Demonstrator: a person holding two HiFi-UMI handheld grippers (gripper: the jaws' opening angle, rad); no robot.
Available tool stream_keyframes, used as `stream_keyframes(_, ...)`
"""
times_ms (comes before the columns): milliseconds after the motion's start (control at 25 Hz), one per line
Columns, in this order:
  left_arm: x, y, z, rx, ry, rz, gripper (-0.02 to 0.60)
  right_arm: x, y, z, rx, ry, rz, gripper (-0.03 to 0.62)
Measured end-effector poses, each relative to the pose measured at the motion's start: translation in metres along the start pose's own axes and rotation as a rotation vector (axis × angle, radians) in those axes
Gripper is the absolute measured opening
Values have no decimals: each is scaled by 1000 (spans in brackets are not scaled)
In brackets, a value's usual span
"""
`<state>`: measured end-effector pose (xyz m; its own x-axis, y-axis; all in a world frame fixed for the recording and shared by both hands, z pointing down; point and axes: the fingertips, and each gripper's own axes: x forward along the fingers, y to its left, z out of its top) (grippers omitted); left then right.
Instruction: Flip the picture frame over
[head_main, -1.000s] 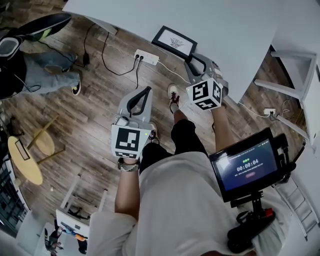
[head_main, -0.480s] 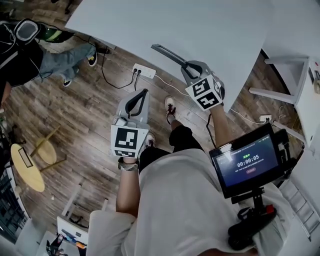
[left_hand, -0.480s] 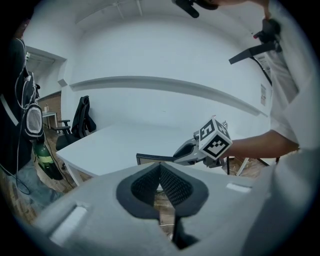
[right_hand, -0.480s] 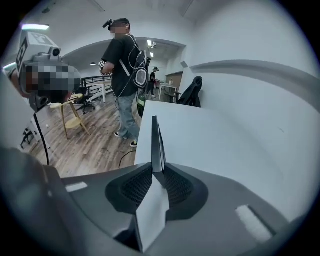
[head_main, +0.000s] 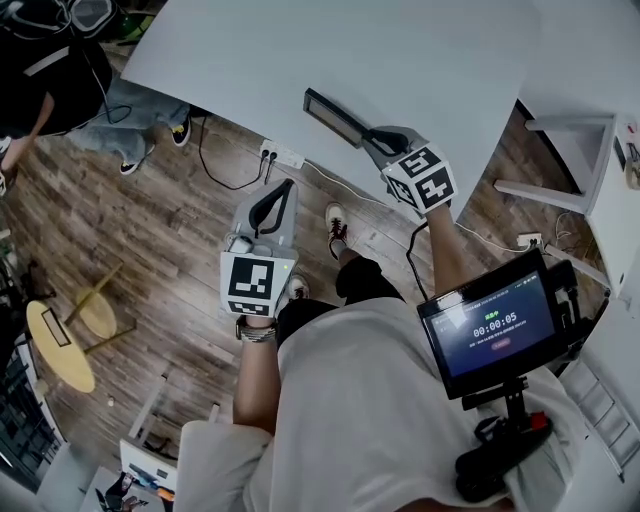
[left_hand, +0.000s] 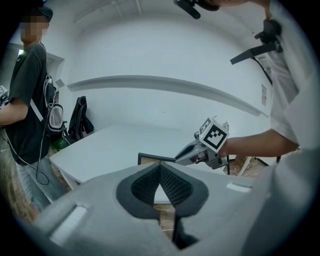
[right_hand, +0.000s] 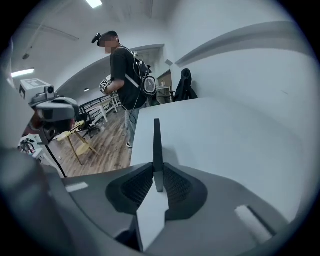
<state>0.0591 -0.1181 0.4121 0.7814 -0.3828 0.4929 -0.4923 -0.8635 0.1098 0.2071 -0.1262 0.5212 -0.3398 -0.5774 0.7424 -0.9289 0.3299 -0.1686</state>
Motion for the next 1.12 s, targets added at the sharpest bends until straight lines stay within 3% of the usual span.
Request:
stream_keyframes(640,0,-1,1,-8,3,-10,3,-4,-15,19,167,-114,82,75)
stream_keyframes(1120,-7,-5,0,-10,14,1,3,-1,-48,5,196,-71,-41,109)
